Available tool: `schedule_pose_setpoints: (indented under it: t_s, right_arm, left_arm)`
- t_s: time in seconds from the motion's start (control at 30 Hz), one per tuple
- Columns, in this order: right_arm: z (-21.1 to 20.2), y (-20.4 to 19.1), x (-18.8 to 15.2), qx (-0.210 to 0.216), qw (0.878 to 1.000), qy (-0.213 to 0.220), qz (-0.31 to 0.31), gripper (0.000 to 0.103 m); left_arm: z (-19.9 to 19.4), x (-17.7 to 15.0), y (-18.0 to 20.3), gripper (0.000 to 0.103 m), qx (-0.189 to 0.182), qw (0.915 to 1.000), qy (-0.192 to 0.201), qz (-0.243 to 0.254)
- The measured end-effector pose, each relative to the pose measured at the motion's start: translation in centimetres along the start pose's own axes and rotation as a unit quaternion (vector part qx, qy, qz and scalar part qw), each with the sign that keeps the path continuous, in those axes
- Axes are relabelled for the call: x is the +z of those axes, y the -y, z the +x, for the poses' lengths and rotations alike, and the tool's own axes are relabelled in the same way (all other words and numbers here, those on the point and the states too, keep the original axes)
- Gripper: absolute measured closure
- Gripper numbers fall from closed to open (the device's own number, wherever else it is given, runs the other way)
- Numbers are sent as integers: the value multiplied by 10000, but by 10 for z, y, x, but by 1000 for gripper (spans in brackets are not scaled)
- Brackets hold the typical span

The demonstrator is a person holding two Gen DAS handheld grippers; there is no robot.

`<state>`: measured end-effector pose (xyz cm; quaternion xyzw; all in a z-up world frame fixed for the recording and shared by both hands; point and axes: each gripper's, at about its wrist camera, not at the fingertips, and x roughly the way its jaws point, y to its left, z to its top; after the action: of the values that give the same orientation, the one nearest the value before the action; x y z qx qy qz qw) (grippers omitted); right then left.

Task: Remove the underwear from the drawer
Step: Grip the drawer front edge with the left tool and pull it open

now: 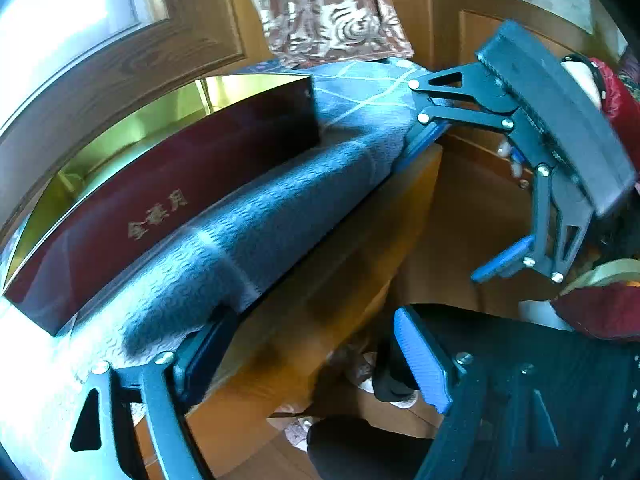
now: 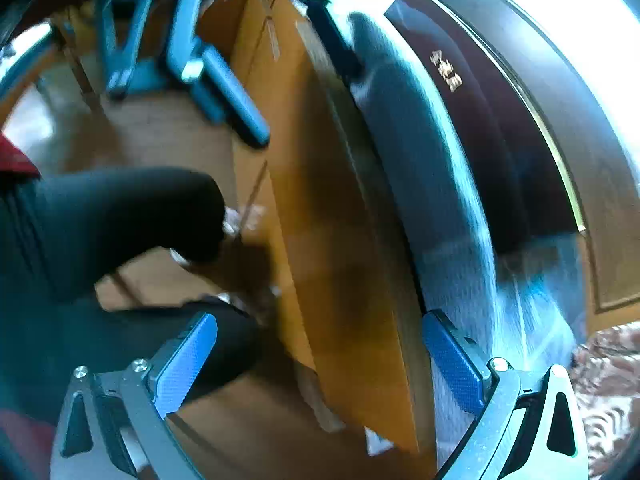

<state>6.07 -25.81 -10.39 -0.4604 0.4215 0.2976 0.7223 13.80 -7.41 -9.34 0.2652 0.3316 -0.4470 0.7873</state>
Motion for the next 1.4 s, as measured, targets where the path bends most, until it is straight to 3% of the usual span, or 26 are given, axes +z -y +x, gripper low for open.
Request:
schedule_pose_setpoints:
  t_s: [0.13, 0.2, 0.27, 0.37, 0.5, 0.6, 0.8, 0.83, 0.9, 0.97, 1.03, 1.1, 1.17, 1.3, 1.4]
  right_arm:
    - [11, -19, -4, -804, 9949, -253, -559, 0]
    - [17, -30, 0, -1348, 9868, -367, -819, 0]
    - [20, -30, 2, -1555, 9825, -445, -924, 0]
    - [18, -27, 11, -1239, 9886, -467, -714, 0]
    - [9, -21, 11, -991, 9879, -714, -953, 0]
    - [4, -19, 17, -563, 9919, -755, -855, 0]
    - [-2, -4, 14, 297, 9926, -826, -840, 0]
    - [0, -7, 13, 244, 9923, -870, -851, 0]
    - [10, -27, 14, -478, 9862, -1130, -1112, 0]
    - [25, -48, 18, -1270, 9715, -1492, -1333, 0]
    - [27, -50, 21, -1530, 9684, -1557, -1208, 1]
    - [16, -40, 22, -1188, 9772, -1423, -1031, 0]
    - [2, -24, 23, -589, 9878, -1227, -761, 0]
    - [-10, -14, 23, -162, 9896, -1187, -793, 0]
    - [-13, 3, 23, 442, 9920, -1036, -568, 0]
  left_arm:
    - [2, -1, 6, 14, 24, 9996, 19, 296]
    - [0, -4, 6, 10, -111, 9996, 98, 254]
    - [0, -4, 4, 3, -310, 9991, 143, 235]
    - [3, -3, 10, 1, -288, 9986, 71, 436]
    - [5, 0, 10, 1, -360, 9980, -39, 528]
    - [3, 4, 11, 1, -674, 9963, -56, 522]
    - [6, 10, 12, 3, -710, 9951, -243, 643]
    - [7, 10, 15, 5, -540, 9956, -228, 727]
    - [10, 7, 21, 4, -361, 9940, -246, 1005]
    - [14, 6, 30, 1, -195, 9914, -301, 1257]
    - [14, 6, 30, 1, -244, 9915, -318, 1237]
    - [11, 9, 22, 1, -482, 9936, -296, 978]
    - [5, 10, 20, 2, -945, 9919, -247, 811]
    - [2, 9, 26, 2, -988, 9907, -238, 901]
    - [-1, 9, 17, 2, -1313, 9899, -157, 508]
